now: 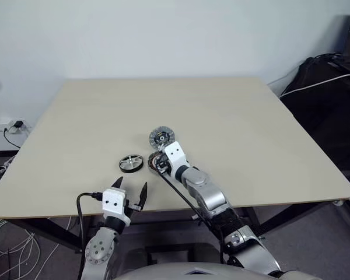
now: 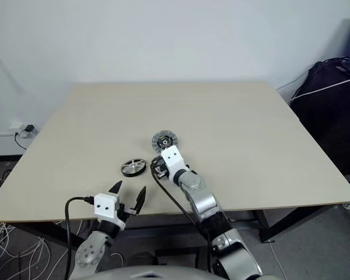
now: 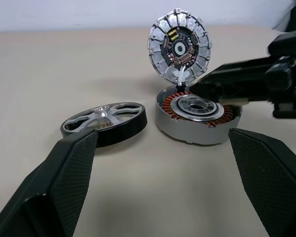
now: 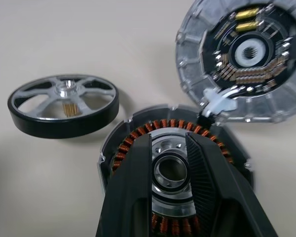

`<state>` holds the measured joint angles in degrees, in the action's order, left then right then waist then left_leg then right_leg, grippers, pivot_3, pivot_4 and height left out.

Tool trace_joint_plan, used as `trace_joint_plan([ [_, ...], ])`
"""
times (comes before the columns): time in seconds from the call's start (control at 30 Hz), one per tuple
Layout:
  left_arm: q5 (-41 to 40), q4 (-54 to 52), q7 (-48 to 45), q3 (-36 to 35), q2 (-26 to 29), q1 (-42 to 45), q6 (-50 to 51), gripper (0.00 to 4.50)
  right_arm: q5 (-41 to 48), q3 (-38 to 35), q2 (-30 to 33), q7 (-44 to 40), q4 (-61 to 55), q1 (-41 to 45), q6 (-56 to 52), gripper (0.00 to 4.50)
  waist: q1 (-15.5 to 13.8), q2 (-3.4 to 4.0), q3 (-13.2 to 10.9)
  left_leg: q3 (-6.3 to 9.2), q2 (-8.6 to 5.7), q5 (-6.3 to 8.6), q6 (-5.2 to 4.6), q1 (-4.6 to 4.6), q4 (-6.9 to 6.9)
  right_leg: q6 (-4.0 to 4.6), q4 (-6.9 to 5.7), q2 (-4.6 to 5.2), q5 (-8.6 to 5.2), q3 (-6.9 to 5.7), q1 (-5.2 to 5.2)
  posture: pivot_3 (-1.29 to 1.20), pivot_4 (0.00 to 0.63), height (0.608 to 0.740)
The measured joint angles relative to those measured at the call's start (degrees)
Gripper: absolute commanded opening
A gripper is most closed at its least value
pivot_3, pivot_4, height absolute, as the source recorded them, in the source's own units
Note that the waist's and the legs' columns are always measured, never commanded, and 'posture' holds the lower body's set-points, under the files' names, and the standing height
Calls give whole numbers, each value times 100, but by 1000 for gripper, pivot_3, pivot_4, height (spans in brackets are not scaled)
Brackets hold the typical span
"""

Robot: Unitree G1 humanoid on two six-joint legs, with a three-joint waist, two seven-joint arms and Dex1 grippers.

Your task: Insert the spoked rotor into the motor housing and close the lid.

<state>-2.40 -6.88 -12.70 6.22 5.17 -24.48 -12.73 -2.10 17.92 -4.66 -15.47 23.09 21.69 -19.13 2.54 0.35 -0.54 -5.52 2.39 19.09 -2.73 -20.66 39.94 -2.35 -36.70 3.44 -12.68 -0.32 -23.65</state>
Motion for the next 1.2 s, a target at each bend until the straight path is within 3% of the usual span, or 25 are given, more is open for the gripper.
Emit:
trace_joint_plan([
  [0.7,3,-220,42,26,6,-31,231,4500,-189,-116,-151,43,1364,627,655,699,86,11,-11,0,0,-1,3,-1,0,-1,-2,0,0,0,0,0,0,740],
  [1.0,2,-267,46,108,29,-58,273,4500,-203,-165,-167,37,1404,626,700,3586,106,13,-13,0,2,-2,4,0,0,0,-5,-1,0,0,-1,0,0,740],
  [1.1,2,-268,46,109,37,-58,276,4500,-195,-163,-174,-42,1300,578,698,3586,104,12,-13,0,2,-2,4,-1,0,0,-4,0,0,0,-1,0,0,740],
  [1.2,2,-270,47,107,48,-58,275,4500,-144,-156,-173,-217,808,369,598,3005,101,12,-14,1,3,-1,4,-2,0,-1,-4,0,0,0,-3,0,0,740],
])
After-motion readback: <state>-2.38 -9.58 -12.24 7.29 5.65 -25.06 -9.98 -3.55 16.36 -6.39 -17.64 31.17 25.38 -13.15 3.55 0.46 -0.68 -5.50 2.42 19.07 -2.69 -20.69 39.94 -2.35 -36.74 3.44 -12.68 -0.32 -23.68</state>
